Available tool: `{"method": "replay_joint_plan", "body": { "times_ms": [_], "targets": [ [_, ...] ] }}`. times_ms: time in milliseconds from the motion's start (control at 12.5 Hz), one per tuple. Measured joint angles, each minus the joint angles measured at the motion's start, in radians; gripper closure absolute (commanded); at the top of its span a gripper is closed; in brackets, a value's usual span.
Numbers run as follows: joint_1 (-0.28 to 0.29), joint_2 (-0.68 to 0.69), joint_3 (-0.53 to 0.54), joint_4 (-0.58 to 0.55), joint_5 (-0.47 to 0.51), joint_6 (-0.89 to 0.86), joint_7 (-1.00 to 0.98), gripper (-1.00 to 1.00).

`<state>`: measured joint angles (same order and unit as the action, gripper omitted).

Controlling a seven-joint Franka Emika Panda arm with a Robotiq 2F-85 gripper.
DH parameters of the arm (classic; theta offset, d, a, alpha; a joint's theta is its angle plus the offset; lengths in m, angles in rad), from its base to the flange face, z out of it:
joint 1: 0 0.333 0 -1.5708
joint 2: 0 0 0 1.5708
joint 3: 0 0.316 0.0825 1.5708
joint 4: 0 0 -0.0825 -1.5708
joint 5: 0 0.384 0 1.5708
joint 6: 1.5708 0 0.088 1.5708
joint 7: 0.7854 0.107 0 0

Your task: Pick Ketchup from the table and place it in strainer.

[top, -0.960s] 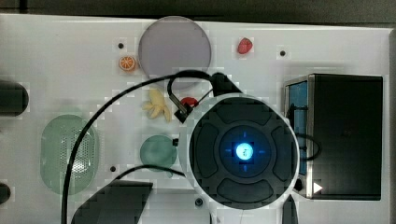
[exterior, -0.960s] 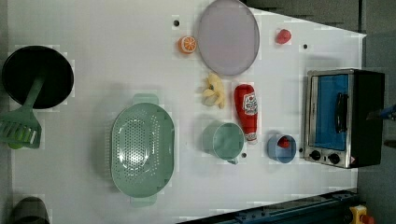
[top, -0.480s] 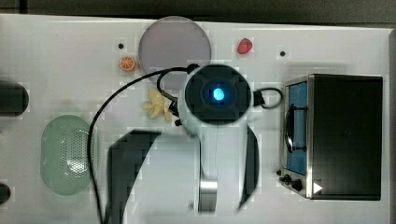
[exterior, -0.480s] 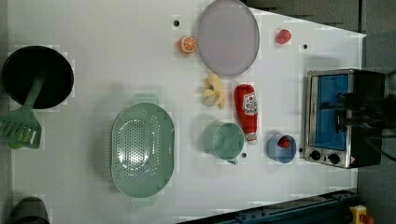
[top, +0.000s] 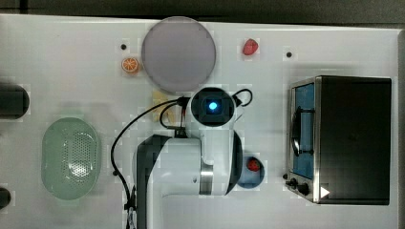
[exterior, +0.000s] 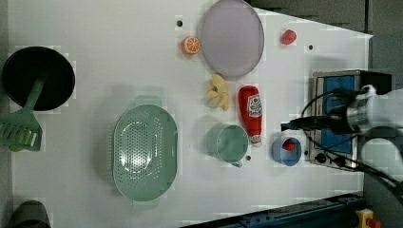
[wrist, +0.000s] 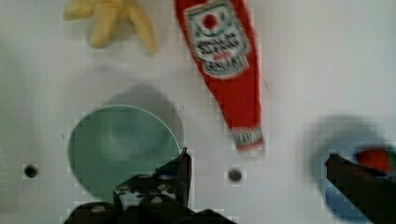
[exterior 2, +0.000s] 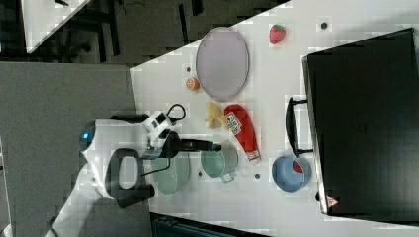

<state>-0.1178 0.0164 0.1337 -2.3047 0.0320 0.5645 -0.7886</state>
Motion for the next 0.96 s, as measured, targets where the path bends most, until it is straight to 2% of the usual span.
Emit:
{"method": "replay_joint_plan", "body": {
  "times_ms": [160,480,720,960],
  "targets": [
    [0.011,0.021,0.006,-0.029,-0.002,0.104,-0.108,-1.00],
    [0.010,0.082,0.015,-0.076,-0.011,0.321,-0.181,-1.00],
    [0.004,0.202,0.019,-0.072,-0.041,0.445,-0.192,-1.00],
    [-0.002,0.305,0.018,-0.084,-0.039,0.485,-0.194,-1.00]
  ]
}}
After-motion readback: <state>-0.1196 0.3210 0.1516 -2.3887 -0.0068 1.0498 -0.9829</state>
